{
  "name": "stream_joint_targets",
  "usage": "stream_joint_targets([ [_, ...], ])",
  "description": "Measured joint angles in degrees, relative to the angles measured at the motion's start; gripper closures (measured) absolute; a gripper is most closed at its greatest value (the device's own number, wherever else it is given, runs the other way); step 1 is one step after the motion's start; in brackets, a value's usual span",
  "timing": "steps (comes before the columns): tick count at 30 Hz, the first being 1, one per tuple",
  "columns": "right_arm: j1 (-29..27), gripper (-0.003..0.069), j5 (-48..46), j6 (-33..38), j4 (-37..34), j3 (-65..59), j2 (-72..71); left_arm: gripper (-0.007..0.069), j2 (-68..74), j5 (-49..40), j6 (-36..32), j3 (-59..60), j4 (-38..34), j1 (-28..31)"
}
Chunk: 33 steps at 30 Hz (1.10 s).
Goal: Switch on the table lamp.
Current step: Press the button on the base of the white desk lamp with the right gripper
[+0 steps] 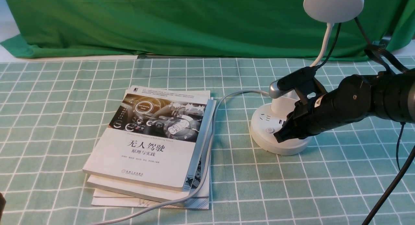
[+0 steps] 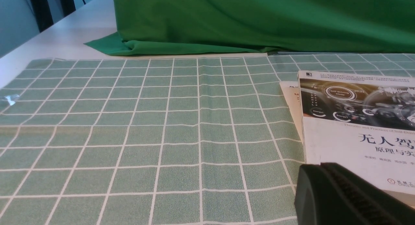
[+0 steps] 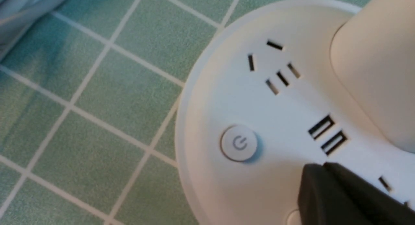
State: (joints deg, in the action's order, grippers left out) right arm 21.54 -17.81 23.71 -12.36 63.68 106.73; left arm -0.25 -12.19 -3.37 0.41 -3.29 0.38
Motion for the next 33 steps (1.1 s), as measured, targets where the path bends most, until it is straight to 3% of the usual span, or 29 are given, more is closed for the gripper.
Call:
stream_joint_targets([
  [33, -0.58, 0.0629, -3.53, -1.36, 0.24, -0.37, -1.4, 0.0603, 0.0, 0.0, 0.0, 0.0, 0.0, 0.0],
])
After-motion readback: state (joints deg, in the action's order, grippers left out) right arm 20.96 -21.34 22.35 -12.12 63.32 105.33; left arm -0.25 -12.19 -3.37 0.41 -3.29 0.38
